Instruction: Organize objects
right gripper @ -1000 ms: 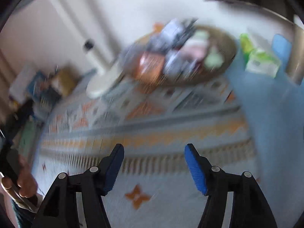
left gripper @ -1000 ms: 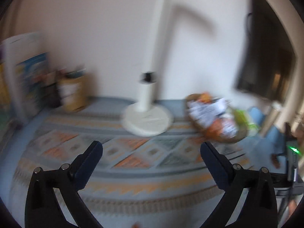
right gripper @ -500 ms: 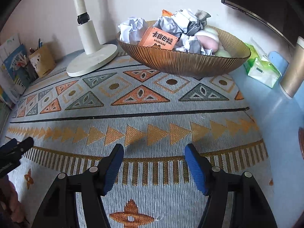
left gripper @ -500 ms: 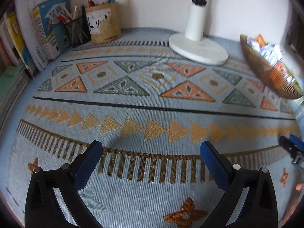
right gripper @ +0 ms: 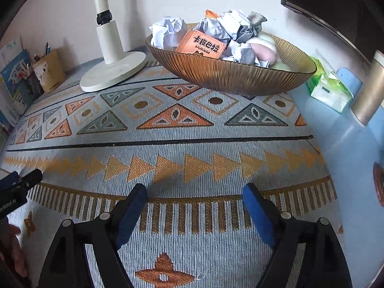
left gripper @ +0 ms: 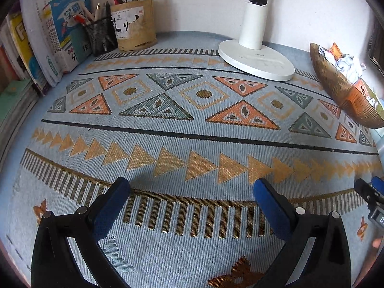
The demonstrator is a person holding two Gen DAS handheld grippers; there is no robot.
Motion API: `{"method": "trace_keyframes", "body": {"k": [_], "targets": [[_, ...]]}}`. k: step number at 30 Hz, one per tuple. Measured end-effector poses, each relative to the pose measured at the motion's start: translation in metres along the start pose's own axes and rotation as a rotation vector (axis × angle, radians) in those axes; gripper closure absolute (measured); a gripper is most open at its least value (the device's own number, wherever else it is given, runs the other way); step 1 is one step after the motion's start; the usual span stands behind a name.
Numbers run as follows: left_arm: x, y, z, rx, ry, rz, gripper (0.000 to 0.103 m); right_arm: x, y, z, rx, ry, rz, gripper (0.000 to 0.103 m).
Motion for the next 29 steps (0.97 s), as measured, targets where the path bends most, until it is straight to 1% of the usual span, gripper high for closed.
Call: {"method": "trace_keyframes", "body": {"k": [3, 4, 6, 12, 16, 29], "targets": [[0.002, -0.004, 0.003, -0.002, 0.010, 0.008, 0.000, 0.001, -0.001, 0.000, 0.004, 0.003, 0.003, 0.014], [0.002, -0.004, 0.004, -0.001, 0.012, 0.009, 0.000, 0.000, -0.002, -0.001, 0.010, 0.001, -0.006, 0.007], [0.003, -0.005, 0.005, -0.001, 0.014, 0.010, 0.000, -0.003, -0.007, -0.002, 0.033, -0.013, -0.009, 0.000], [0.004, -0.007, 0.007, -0.010, 0.005, 0.004, 0.000, -0.004, -0.006, -0.002, 0.032, -0.012, -0.009, 0.000], [0.009, -0.012, 0.014, -0.011, 0.021, 0.013, 0.000, -0.002, -0.005, -0.002, 0.031, -0.013, -0.010, 0.000], [0.009, -0.013, 0.015, -0.013, 0.022, 0.011, 0.000, -0.001, -0.004, -0.003, 0.031, -0.011, -0.013, 0.000]]}}
Point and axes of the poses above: each gripper's, at about its wrist camera, not at the fingertips, and y roughly against the way its jaws point, x to its left, z to its top, the point moved 9 cm from there along -y, roughly the way its jaws point, and after that the axes turned 5 degrees about -x, right-handed, at the moved point
